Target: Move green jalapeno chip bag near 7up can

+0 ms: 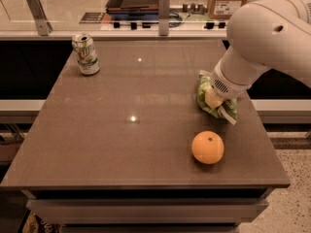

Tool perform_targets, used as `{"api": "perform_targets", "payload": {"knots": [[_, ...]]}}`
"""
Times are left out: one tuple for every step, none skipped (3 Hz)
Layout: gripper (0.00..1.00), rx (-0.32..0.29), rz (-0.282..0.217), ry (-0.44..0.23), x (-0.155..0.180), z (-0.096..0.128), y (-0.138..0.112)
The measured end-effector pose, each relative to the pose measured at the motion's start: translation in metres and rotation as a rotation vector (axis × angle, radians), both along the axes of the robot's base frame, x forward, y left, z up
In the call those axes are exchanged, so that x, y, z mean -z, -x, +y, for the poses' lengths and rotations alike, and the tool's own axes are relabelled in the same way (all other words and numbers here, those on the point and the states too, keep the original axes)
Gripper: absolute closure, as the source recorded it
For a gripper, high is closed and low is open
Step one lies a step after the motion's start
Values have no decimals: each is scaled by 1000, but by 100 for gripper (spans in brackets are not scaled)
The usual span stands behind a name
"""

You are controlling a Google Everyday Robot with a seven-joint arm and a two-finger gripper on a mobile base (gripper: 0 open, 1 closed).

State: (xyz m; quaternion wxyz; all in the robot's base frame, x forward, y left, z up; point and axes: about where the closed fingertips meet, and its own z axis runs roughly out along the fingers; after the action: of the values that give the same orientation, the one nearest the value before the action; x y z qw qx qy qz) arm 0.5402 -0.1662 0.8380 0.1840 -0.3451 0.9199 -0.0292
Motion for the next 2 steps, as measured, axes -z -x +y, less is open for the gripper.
{"api": "perform_targets", "payload": {"knots": [[100,0,0,0,0,0,0],[100,-73,-36,3,-27,16,-9]]}}
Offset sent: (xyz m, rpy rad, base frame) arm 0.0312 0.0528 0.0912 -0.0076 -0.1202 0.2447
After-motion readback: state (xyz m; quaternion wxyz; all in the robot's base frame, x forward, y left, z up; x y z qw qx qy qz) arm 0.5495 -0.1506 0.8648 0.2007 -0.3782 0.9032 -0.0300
